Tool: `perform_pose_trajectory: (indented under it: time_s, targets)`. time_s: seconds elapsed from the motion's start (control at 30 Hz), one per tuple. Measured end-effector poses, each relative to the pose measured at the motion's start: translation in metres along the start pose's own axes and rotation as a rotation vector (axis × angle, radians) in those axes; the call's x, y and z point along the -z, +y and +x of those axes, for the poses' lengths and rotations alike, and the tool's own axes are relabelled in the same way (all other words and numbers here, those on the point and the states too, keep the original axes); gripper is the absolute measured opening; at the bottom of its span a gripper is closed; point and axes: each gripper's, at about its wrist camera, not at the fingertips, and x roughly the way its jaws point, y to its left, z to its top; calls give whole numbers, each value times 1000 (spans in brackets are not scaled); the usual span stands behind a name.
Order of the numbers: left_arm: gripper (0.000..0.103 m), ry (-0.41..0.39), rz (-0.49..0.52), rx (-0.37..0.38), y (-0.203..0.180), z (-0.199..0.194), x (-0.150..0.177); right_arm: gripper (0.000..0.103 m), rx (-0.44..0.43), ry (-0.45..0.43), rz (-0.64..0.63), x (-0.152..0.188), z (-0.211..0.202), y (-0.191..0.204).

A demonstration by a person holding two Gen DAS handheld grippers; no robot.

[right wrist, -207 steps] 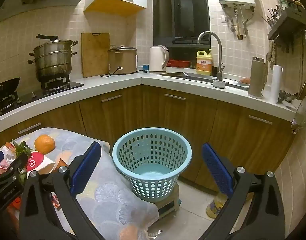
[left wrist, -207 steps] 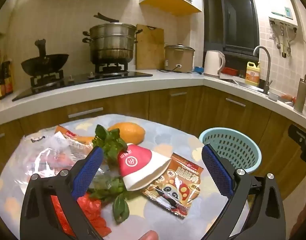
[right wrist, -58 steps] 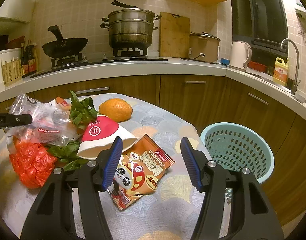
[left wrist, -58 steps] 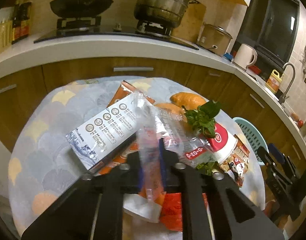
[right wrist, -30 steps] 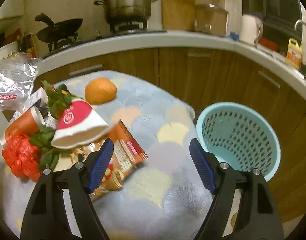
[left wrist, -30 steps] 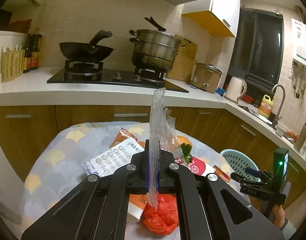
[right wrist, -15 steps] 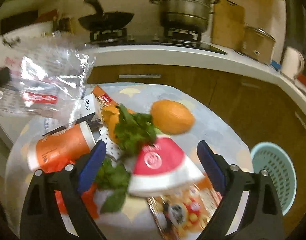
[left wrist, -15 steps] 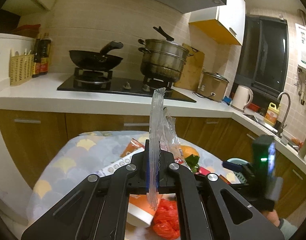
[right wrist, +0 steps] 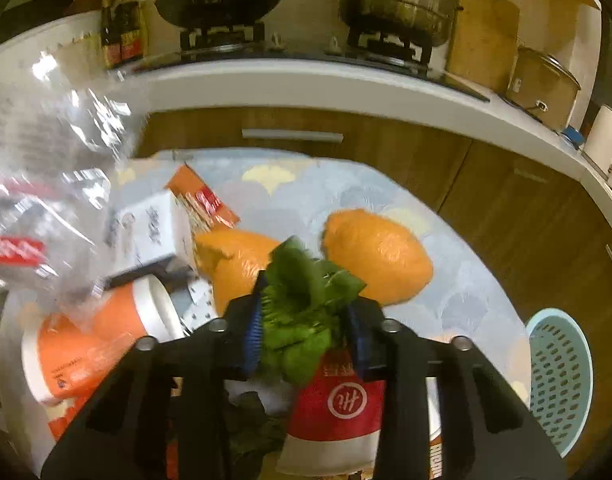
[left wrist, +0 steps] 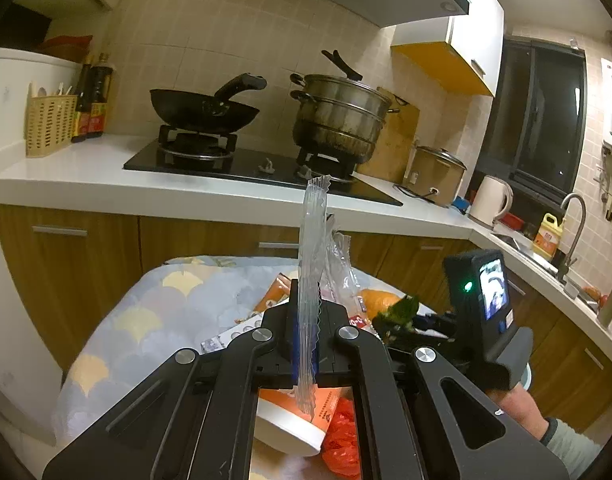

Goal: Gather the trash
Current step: 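Grasp the green leafy vegetable with the right tool while the left tool holds the plastic bag, then carry both items over the blue basket and open both tools to drop them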

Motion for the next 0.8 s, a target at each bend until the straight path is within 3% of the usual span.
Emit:
perform_pose_trajectory:
  time_s: [0.17, 0.27, 0.6, 0.8]
  targets:
    - [2, -11, -1, 0, -8, -1, -3, 26, -161, -78, 108, -8, -31, -18]
    - [2, -17, 0, 7, -15, -2, -6, 26, -196, -125, 134, -11, -52, -25]
    - [2, -17, 63, 60, -68, 4, -8, 26, -183, -212, 164, 3, -109, -61]
    - [2, 14, 79, 122, -109, 24, 0, 26, -70, -229, 194, 30, -127, -105]
